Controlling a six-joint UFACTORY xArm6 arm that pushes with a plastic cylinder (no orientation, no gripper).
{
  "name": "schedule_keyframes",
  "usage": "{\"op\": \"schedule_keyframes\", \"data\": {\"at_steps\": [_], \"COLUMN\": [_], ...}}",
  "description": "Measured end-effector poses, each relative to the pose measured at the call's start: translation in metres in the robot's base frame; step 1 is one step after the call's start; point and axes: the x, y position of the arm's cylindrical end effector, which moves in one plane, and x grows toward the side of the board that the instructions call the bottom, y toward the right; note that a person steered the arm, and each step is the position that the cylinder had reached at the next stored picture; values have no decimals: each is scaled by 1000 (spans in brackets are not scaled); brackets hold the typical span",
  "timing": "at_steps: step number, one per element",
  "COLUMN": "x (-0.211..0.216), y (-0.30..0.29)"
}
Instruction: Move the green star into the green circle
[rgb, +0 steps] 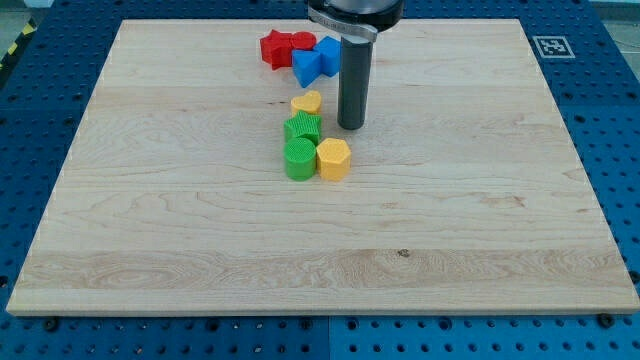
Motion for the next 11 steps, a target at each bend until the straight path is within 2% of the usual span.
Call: {"op": "schedule_keyframes", "data": {"at_steps": [1, 7, 10, 11], "x": [4, -11, 17, 7], "y": [-41, -133, -130, -130]}}
